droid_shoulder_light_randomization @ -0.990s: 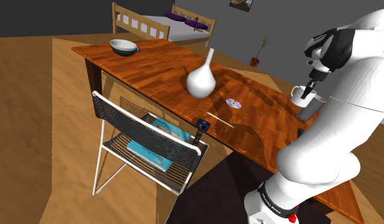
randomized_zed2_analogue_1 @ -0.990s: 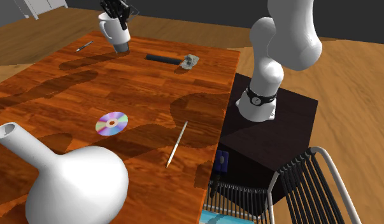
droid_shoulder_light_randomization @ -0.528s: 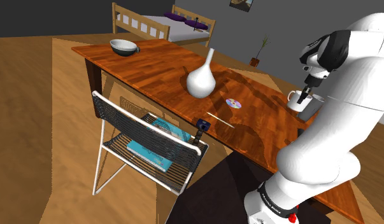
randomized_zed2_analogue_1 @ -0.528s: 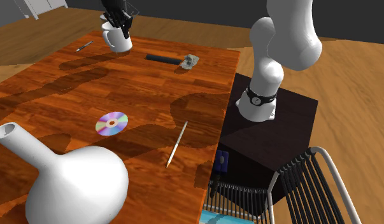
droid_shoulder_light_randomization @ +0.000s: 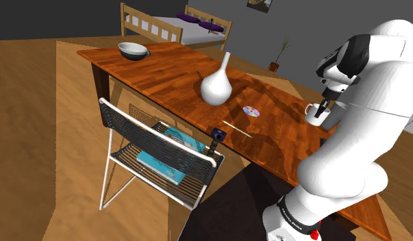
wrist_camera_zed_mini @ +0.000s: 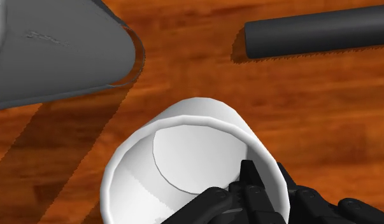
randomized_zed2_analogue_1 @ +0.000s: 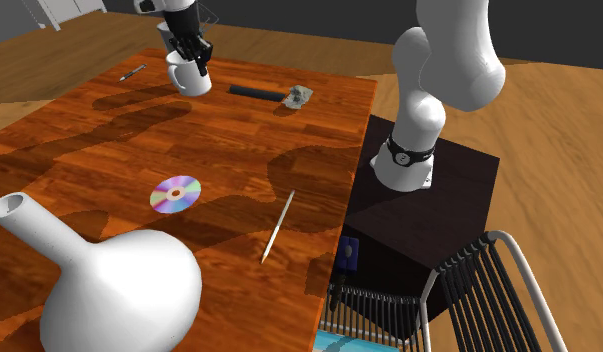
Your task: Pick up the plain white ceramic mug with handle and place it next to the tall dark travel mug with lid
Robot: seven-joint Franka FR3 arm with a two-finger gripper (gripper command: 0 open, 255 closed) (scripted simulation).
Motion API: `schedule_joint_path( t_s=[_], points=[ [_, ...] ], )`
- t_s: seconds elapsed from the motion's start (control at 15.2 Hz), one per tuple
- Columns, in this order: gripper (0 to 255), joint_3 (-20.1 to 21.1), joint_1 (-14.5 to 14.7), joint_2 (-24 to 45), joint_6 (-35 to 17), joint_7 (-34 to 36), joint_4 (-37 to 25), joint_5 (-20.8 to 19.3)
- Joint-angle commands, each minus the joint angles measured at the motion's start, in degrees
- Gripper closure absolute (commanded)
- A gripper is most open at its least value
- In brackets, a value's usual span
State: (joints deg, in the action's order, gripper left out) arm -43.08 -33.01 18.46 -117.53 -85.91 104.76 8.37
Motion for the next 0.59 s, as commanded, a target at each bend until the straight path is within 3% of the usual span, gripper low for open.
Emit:
schedule_joint_path(
  t_s=[0.0,0.53],
  points=[
    [255,0.3,-0.3,0.7,-1.3,-0.4,0.6,0.6],
    [255,1.2,-1.0,2.9,-5.0,-1.3,2.6,2.4]
  ],
)
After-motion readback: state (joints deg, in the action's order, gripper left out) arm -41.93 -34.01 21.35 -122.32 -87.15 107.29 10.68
